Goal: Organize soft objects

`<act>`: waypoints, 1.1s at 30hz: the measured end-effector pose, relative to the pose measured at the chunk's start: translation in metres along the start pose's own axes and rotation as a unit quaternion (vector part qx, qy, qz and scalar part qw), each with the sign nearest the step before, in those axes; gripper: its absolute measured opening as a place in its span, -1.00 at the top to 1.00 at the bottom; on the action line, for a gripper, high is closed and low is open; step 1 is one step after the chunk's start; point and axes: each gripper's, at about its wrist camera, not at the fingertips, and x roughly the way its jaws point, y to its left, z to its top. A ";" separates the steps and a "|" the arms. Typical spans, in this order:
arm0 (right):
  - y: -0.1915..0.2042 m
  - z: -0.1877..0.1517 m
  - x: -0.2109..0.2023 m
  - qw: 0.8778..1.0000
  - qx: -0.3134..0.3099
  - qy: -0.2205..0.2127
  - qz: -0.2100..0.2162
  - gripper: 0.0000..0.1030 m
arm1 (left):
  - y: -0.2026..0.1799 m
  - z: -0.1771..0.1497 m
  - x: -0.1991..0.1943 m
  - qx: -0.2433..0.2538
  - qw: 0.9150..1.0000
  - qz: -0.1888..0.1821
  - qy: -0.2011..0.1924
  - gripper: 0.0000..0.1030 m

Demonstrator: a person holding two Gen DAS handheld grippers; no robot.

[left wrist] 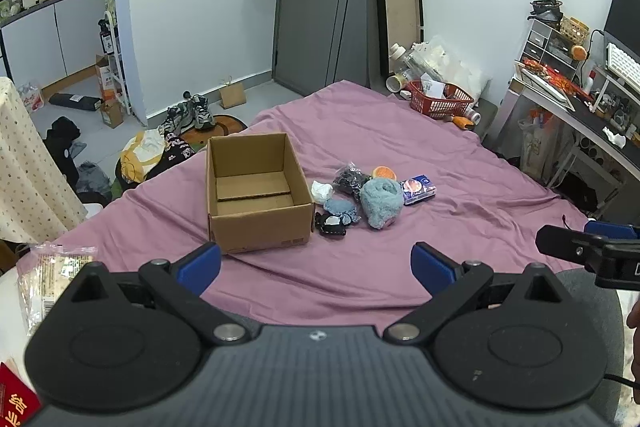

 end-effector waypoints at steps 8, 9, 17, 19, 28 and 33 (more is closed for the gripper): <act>0.000 -0.001 -0.002 1.000 -0.001 -0.003 0.000 -1.00 | 0.000 -0.002 0.001 -0.001 1.000 -0.002 -0.001 -0.95; -0.001 -0.001 -0.002 1.000 -0.001 -0.004 0.000 -1.00 | 0.000 -0.003 0.001 -0.001 1.000 -0.003 -0.002 -0.95; -0.002 -0.001 -0.003 1.000 0.002 -0.004 -0.003 -1.00 | -0.001 -0.004 0.001 -0.002 1.000 -0.004 -0.002 -0.95; 0.000 0.000 -0.004 1.000 0.000 -0.003 -0.002 -1.00 | -0.001 -0.004 0.000 -0.001 1.000 -0.004 -0.003 -0.95; -0.001 0.001 -0.006 1.000 -0.003 -0.004 0.003 -1.00 | -0.002 -0.004 -0.001 0.003 1.000 -0.005 -0.006 -0.95; 0.000 0.003 -0.007 1.000 -0.004 -0.005 0.006 -1.00 | -0.002 -0.004 -0.002 0.003 1.000 -0.004 -0.006 -0.95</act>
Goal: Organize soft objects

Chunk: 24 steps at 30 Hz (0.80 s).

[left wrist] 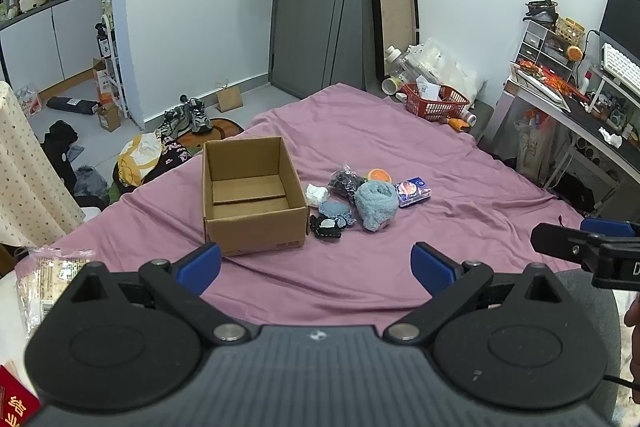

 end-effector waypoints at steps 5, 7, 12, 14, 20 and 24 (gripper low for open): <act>-0.001 -0.001 0.001 1.000 -0.001 0.001 0.000 -1.00 | 0.002 0.004 -0.001 -0.006 1.000 0.002 -0.001 -0.95; -0.001 -0.001 0.002 1.000 -0.001 0.002 0.000 -1.00 | 0.002 0.004 -0.001 -0.005 1.000 0.003 -0.001 -0.95; -0.002 0.001 0.005 1.000 0.000 0.006 0.002 -1.00 | 0.002 0.003 -0.001 -0.006 1.000 0.002 -0.001 -0.95; -0.002 0.002 0.007 1.000 -0.002 0.006 0.004 -1.00 | 0.002 0.002 -0.001 -0.006 1.000 0.002 -0.001 -0.95; -0.011 0.006 0.018 1.000 0.005 0.013 0.004 -1.00 | 0.005 0.005 0.005 -0.014 1.000 0.014 -0.002 -0.95; -0.019 0.010 0.025 1.000 0.014 0.017 0.007 -1.00 | 0.004 0.012 0.018 -0.019 1.000 0.016 0.006 -0.95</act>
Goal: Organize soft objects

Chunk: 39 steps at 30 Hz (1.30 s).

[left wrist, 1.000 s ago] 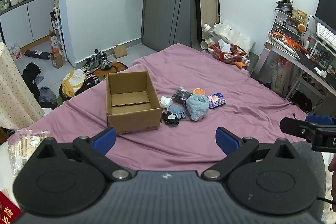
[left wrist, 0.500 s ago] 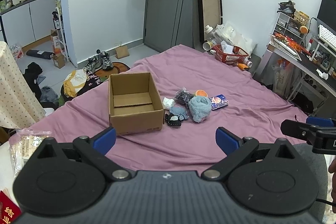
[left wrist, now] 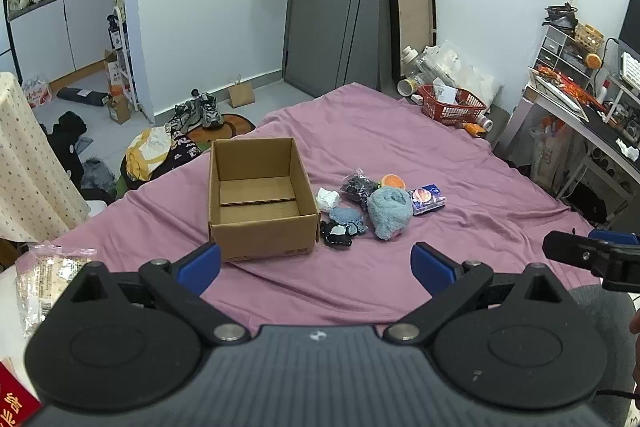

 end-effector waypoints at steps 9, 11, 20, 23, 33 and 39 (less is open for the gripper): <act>-0.020 0.011 0.019 1.000 0.021 0.014 0.017 -1.00 | -0.008 0.014 0.027 -0.004 1.000 0.003 0.013 -0.95; -0.025 0.014 0.026 0.999 0.027 0.018 0.018 -1.00 | -0.010 0.017 0.034 -0.004 1.000 0.002 0.017 -0.95; -0.054 0.020 0.059 0.998 0.049 0.034 0.024 -1.00 | -0.021 0.026 0.071 -0.023 0.999 0.003 0.025 -0.91; -0.064 0.022 0.073 0.997 0.066 0.041 0.026 -1.00 | -0.025 0.028 0.084 -0.033 0.999 -0.003 0.027 -0.90; -0.097 0.028 0.124 0.992 0.101 0.062 0.034 -0.87 | -0.044 0.033 0.133 -0.045 0.999 -0.001 0.029 -0.82; -0.116 0.034 0.153 0.989 0.125 0.070 0.031 -0.72 | -0.049 0.039 0.162 -0.063 0.997 0.007 0.036 -0.64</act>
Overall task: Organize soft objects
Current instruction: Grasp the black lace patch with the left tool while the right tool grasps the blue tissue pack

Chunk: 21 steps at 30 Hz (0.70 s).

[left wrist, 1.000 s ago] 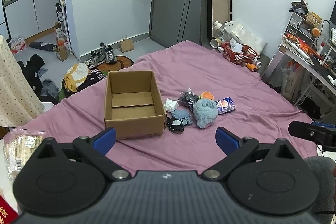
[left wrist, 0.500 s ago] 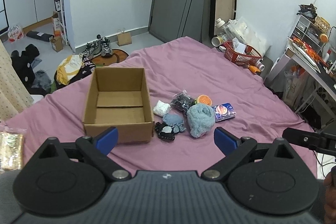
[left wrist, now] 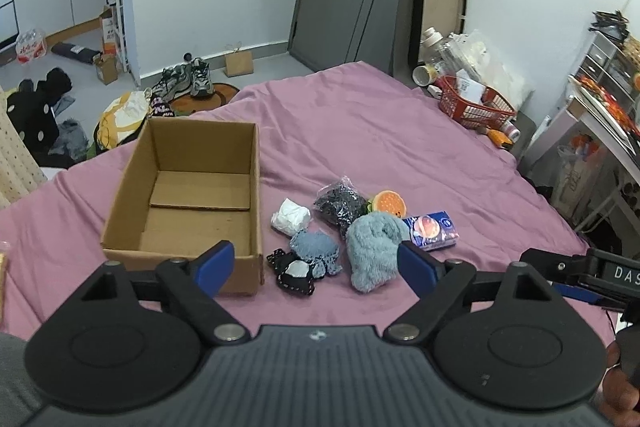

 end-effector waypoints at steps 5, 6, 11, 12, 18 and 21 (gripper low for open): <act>-0.009 0.010 0.026 1.000 0.012 0.013 0.007 -0.70 | -0.008 0.005 0.022 -0.005 1.000 0.001 0.003 -0.58; -0.012 0.012 0.031 1.000 0.018 0.016 0.008 -0.69 | -0.009 0.006 0.027 -0.005 1.000 0.002 0.005 -0.52; -0.022 0.020 0.053 0.999 0.042 0.027 0.013 -0.60 | -0.013 0.009 0.052 -0.015 1.000 0.009 0.020 -0.42; -0.024 0.021 0.057 0.998 0.045 0.029 0.014 -0.59 | -0.014 0.009 0.056 -0.014 1.000 0.014 0.024 -0.42; -0.036 0.022 0.084 0.997 0.059 0.045 0.021 -0.50 | -0.023 0.001 0.088 -0.001 0.998 0.048 0.050 -0.33; -0.046 0.021 0.096 0.996 0.075 0.053 0.017 -0.48 | -0.024 -0.006 0.101 -0.004 0.997 0.054 0.063 -0.33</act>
